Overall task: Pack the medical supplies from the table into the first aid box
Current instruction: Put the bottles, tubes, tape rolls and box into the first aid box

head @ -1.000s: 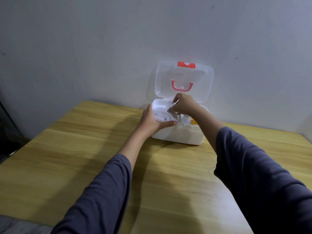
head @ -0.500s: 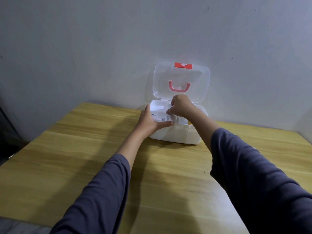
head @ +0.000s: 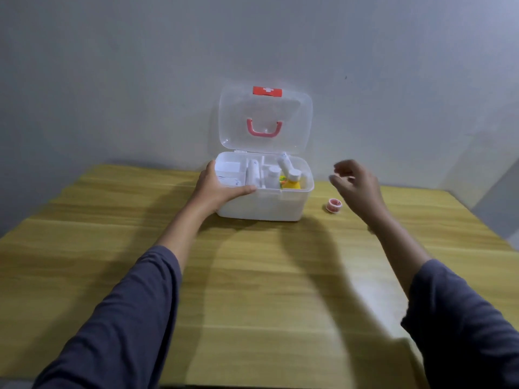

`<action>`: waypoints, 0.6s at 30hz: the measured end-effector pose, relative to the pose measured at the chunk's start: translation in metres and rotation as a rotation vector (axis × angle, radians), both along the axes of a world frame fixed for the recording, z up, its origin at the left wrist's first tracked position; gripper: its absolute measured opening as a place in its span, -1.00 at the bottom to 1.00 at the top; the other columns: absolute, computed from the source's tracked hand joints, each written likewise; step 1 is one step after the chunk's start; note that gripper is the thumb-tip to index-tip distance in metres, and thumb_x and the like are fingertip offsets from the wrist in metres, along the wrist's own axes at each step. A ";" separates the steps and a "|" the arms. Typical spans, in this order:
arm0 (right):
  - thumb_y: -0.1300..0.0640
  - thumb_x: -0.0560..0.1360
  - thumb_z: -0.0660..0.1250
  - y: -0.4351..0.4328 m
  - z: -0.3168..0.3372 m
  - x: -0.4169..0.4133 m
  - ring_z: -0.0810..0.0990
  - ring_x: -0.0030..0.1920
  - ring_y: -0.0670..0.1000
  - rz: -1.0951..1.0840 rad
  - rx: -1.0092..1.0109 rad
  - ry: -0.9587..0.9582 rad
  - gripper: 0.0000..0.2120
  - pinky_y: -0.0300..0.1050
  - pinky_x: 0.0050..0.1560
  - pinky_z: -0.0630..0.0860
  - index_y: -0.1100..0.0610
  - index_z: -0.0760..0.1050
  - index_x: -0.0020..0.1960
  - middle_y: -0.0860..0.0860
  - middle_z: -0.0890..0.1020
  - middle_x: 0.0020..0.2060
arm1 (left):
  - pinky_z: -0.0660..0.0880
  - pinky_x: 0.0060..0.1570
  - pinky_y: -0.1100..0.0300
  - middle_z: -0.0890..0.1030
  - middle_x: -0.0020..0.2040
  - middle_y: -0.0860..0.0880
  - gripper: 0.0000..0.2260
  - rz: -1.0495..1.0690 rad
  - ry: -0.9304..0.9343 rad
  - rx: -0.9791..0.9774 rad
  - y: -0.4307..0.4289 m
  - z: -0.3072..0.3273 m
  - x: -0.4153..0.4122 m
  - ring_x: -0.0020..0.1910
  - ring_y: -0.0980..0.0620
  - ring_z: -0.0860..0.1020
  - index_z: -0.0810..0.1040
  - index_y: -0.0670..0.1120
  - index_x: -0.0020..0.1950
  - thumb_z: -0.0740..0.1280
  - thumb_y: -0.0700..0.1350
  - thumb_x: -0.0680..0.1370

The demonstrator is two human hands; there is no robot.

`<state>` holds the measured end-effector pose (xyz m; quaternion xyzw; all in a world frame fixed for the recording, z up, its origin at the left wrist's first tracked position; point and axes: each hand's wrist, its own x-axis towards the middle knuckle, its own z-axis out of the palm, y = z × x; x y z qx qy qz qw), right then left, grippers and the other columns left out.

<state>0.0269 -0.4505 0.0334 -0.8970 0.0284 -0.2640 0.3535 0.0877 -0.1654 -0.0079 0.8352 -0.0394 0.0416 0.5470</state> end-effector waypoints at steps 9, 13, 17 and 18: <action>-0.06 0.40 0.39 -0.085 -0.077 -0.037 0.47 0.20 0.13 -0.108 -0.076 0.302 -0.39 0.11 0.29 0.41 0.17 0.30 0.34 0.17 0.38 0.28 | 0.50 0.40 -0.07 0.55 0.39 0.02 0.08 -0.026 -0.034 -0.036 -0.003 0.005 -0.006 0.37 -0.02 0.53 0.39 -0.01 0.48 0.60 0.32 0.03; -0.01 0.43 0.38 -0.069 -0.080 -0.021 0.43 0.22 0.13 -0.001 -0.132 0.278 -0.39 0.05 0.26 0.40 0.18 0.25 0.37 0.17 0.37 0.28 | 0.49 0.40 -0.05 0.53 0.41 0.01 0.11 -0.020 -0.035 -0.036 -0.003 0.004 -0.004 0.38 -0.02 0.52 0.37 -0.01 0.50 0.58 0.33 0.02; 0.08 0.47 0.34 -0.044 -0.078 0.005 0.44 0.24 0.07 0.081 -0.118 0.242 -0.42 -0.24 0.17 0.32 0.21 0.22 0.40 0.19 0.36 0.30 | 0.50 0.39 -0.03 0.54 0.40 0.01 0.09 -0.017 -0.038 -0.037 -0.004 0.004 -0.004 0.37 -0.02 0.53 0.39 -0.01 0.48 0.58 0.32 0.00; 0.11 0.48 0.33 -0.038 -0.078 0.011 0.46 0.22 0.06 0.097 -0.123 0.235 -0.45 -0.30 0.13 0.29 0.21 0.23 0.39 0.19 0.38 0.29 | 0.50 0.39 -0.03 0.54 0.40 0.01 0.09 -0.016 -0.037 -0.037 -0.004 0.004 -0.004 0.37 -0.02 0.53 0.39 -0.01 0.48 0.58 0.32 0.00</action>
